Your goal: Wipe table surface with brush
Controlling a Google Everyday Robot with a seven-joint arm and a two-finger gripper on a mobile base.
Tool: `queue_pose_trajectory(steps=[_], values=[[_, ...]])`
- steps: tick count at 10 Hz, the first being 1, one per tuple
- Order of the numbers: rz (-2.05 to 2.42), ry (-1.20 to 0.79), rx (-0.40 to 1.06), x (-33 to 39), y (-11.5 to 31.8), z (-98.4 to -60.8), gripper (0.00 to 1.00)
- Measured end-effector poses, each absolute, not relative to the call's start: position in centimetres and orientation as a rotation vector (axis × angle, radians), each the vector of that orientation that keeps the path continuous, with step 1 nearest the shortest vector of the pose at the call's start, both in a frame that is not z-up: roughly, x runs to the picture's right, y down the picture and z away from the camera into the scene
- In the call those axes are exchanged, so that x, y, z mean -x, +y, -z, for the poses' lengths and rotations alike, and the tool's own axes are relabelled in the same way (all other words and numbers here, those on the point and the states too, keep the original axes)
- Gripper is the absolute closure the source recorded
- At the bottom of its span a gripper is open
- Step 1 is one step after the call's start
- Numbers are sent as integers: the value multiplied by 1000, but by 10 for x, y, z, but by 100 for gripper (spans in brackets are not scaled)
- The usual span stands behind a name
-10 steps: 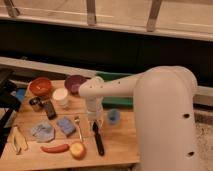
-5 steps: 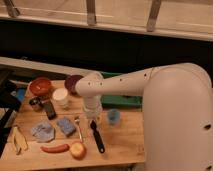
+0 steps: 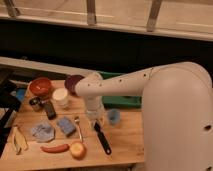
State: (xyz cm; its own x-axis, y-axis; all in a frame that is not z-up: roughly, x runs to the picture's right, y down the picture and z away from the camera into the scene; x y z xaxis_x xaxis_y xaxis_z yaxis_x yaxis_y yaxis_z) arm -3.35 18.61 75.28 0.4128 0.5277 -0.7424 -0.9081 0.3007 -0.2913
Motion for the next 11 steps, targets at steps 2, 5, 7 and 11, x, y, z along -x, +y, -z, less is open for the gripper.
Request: queue_pose_trajectory(steps=[2, 5, 7, 11], values=[[-1019, 569, 754, 45, 175, -757, 100], [-1001, 527, 738, 78, 160, -766, 100], [-979, 493, 747, 92, 160, -766, 100], [-922, 492, 783, 93, 186, -748, 100]])
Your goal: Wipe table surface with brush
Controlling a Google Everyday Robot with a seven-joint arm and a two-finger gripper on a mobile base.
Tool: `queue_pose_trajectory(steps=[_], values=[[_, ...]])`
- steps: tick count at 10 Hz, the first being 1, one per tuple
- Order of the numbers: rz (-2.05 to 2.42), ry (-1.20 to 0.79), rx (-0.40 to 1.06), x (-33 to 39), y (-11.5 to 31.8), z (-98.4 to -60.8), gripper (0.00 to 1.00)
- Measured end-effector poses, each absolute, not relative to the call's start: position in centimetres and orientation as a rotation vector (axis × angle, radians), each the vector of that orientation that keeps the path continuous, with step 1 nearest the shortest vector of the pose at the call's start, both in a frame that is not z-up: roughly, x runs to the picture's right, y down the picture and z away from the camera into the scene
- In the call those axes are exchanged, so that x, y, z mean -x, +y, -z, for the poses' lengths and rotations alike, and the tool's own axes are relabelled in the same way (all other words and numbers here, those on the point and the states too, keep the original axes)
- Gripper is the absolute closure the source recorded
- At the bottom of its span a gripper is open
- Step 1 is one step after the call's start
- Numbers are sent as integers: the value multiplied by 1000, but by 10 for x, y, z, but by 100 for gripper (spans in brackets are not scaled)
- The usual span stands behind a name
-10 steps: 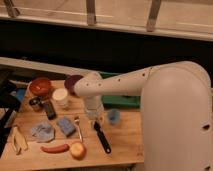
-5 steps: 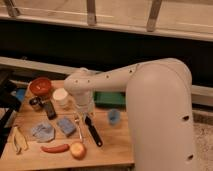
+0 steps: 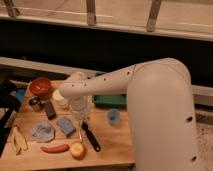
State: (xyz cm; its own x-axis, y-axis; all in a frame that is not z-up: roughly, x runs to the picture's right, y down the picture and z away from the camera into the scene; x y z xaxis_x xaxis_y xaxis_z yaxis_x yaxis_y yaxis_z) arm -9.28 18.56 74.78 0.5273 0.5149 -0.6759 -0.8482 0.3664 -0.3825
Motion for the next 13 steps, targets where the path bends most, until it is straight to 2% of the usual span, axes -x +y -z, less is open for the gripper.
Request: queue_pose_trajectory(steps=[3, 6, 9, 13], values=[[-962, 537, 780, 50, 194, -747, 100], [-1002, 530, 746, 33, 167, -764, 100], [-987, 471, 748, 76, 148, -773, 100], [-956, 477, 764, 116, 150, -778, 100]])
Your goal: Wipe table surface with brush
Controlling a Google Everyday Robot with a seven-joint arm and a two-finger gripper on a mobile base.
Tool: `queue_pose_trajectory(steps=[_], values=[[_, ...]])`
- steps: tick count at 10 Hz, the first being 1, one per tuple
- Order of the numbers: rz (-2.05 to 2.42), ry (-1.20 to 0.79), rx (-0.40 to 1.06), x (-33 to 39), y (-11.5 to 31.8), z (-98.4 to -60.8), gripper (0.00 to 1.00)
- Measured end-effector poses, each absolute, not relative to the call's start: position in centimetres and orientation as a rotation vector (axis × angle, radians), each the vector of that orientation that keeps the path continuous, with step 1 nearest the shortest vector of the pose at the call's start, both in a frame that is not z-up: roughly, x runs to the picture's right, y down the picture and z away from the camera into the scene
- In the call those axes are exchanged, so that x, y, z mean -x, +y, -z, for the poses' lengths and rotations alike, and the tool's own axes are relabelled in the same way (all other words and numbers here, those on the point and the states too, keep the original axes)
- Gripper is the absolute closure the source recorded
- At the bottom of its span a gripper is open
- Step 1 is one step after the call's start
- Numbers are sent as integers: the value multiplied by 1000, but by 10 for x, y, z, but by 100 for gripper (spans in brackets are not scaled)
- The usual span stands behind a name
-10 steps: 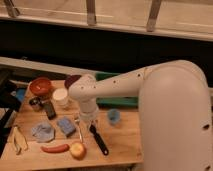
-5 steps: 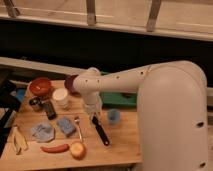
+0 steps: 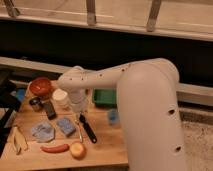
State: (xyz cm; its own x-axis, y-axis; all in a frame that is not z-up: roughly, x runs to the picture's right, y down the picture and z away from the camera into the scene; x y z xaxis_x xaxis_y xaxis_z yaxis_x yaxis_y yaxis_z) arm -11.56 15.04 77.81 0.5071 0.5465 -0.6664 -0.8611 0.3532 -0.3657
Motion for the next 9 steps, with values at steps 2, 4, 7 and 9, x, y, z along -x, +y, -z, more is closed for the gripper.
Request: queue_pose_trajectory(steps=[2, 4, 7, 9], values=[[-961, 506, 767, 106, 158, -779, 100], [-970, 553, 756, 72, 172, -778, 100], [-981, 600, 725, 29, 178, -782, 100], [-979, 605, 709, 24, 173, -788, 100]])
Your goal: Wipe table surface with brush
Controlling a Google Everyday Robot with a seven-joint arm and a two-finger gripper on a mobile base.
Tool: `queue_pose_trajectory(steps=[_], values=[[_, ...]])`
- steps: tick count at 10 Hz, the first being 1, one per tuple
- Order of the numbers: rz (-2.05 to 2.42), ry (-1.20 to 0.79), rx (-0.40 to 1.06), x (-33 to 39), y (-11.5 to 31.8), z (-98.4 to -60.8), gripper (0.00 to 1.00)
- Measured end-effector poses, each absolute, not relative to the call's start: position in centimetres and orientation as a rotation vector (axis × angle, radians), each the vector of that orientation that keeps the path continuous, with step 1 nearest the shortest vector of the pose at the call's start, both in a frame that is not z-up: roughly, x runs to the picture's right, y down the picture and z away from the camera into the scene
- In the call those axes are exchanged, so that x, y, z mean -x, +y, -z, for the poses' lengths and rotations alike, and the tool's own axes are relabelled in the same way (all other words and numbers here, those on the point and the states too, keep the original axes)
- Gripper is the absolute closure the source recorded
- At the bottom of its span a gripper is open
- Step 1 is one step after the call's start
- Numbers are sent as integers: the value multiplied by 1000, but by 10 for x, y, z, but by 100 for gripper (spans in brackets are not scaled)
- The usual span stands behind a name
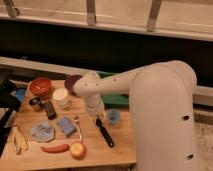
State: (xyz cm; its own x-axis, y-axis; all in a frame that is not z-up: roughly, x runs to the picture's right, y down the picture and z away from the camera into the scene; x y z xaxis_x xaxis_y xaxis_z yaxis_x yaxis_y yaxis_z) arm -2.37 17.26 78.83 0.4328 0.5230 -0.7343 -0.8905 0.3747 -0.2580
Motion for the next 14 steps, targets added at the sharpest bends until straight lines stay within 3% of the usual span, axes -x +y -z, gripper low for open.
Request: queue_pose_trajectory(steps=[7, 14], values=[[-914, 604, 719, 96, 167, -812, 100], [-972, 672, 722, 4, 197, -791, 100]])
